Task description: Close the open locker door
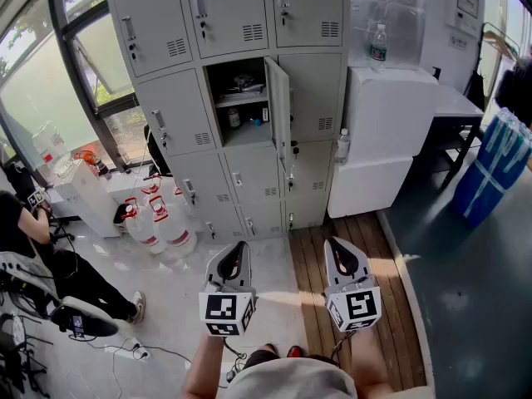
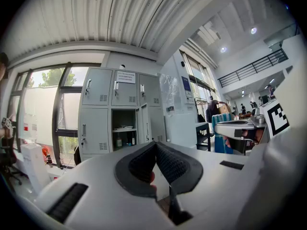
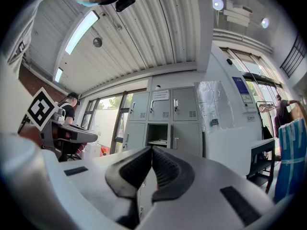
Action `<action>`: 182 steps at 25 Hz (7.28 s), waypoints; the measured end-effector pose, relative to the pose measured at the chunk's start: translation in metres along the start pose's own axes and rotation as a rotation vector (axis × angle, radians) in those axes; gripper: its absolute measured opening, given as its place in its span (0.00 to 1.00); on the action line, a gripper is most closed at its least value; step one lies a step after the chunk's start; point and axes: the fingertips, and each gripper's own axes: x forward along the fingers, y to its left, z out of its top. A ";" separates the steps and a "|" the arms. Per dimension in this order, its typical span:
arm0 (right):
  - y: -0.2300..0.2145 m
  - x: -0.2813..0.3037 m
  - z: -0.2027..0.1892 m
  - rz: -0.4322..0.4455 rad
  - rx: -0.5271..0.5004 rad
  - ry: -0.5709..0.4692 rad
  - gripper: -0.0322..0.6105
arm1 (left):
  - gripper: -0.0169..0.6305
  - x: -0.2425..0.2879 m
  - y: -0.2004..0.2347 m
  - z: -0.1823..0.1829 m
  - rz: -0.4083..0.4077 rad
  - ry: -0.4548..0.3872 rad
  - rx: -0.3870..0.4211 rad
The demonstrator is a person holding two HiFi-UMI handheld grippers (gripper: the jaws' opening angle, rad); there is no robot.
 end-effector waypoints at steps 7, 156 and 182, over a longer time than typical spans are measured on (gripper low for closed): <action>-0.007 0.001 -0.003 0.001 0.019 0.006 0.08 | 0.06 0.003 -0.005 -0.002 0.001 0.011 -0.005; 0.067 0.529 -0.068 0.443 0.038 0.055 0.24 | 0.06 0.292 0.367 -0.019 0.249 0.049 -0.055; 0.088 0.619 -0.076 0.474 0.042 0.061 0.18 | 0.06 0.330 0.429 -0.029 0.334 0.073 -0.080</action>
